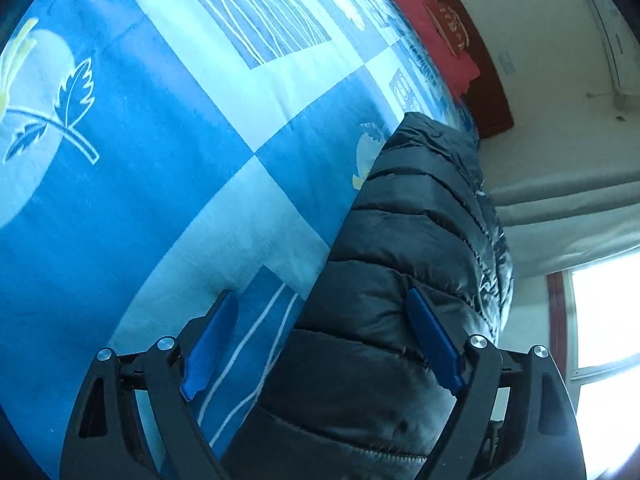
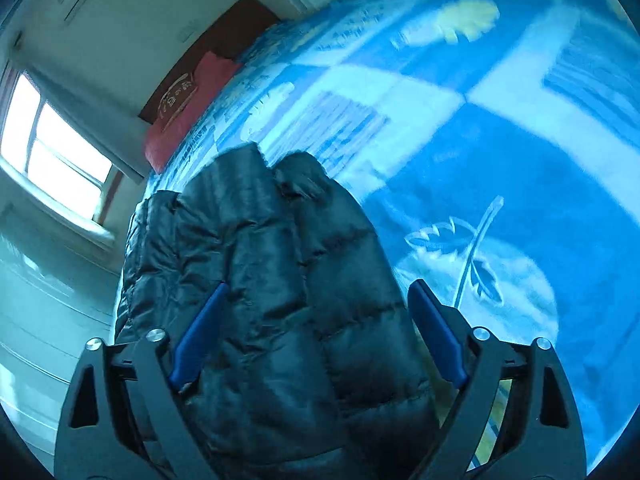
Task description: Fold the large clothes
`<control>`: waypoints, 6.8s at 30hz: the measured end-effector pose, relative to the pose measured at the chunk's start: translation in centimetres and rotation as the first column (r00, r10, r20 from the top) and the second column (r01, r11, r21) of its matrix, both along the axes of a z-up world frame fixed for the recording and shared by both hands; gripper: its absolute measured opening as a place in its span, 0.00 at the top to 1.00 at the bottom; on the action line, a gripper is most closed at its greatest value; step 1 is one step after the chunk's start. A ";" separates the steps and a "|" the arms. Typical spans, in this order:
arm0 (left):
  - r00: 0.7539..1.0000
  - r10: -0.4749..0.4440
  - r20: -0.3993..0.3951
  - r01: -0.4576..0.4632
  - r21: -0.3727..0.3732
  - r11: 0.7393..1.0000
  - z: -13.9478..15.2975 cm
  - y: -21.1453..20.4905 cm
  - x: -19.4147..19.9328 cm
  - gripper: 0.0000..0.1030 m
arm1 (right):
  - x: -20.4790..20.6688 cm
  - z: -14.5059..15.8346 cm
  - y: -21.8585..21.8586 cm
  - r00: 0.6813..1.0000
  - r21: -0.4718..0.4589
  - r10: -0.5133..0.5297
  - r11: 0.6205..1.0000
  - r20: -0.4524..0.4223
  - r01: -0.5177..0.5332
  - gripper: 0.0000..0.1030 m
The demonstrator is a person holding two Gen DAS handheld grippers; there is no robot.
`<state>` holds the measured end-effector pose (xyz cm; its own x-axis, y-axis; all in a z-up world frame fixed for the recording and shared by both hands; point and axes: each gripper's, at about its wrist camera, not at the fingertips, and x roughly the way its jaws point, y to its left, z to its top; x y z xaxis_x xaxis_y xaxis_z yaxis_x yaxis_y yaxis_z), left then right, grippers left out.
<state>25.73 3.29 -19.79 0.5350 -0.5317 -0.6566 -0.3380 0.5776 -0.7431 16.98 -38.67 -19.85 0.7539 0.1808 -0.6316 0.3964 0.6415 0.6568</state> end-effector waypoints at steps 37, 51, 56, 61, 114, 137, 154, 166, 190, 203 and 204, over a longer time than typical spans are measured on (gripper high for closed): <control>0.993 0.040 0.114 -0.029 -0.098 0.995 1.7 10.8 5.2 0.29 | 11.6 0.9 15.0 0.928 0.230 0.314 0.906 0.199 -0.356 0.68; 0.995 0.026 0.092 -0.017 -0.097 0.995 -0.3 13.0 5.8 0.27 | 11.4 -1.0 15.7 0.943 0.214 0.300 0.921 0.145 -0.326 0.57; 0.990 -0.025 0.140 0.003 0.154 0.988 3.3 12.5 5.7 0.27 | 11.8 0.4 15.9 0.941 0.157 0.318 0.930 0.116 -0.334 0.46; 0.980 -0.058 0.192 0.002 0.281 0.960 5.8 12.2 4.7 0.27 | 11.3 1.6 15.8 0.941 0.107 0.325 0.936 0.099 -0.334 0.40; 0.898 -0.334 0.286 0.005 0.753 0.658 14.1 5.2 -10.8 0.21 | -5.8 13.4 26.5 0.921 -0.645 0.385 0.687 -0.068 -0.335 0.24; 0.900 -0.335 0.280 0.010 0.755 0.656 14.0 4.9 -11.1 0.21 | -6.3 13.4 27.2 0.917 -0.649 0.394 0.683 -0.059 -0.335 0.24; 0.899 -0.334 0.283 0.005 0.757 0.654 14.3 4.5 -11.2 0.21 | -6.2 13.4 27.4 0.915 -0.652 0.400 0.678 -0.059 -0.338 0.24; 0.896 -0.324 0.302 -0.016 0.754 0.657 15.1 4.0 -11.6 0.20 | -6.2 13.6 27.4 0.914 -0.654 0.401 0.677 -0.054 -0.336 0.24; 0.898 -0.319 0.304 -0.037 0.773 0.633 15.5 3.4 -12.0 0.17 | -6.4 13.5 27.2 0.916 -0.652 0.397 0.682 -0.050 -0.331 0.15; 0.910 -0.290 0.296 -0.056 0.781 0.622 15.1 3.7 -11.8 0.15 | -6.3 12.8 27.2 0.915 -0.643 0.399 0.685 -0.063 -0.343 0.15; 0.909 -0.290 0.299 -0.054 0.775 0.630 15.0 3.8 -11.7 0.15 | -6.3 12.7 27.1 0.915 -0.642 0.400 0.685 -0.063 -0.344 0.15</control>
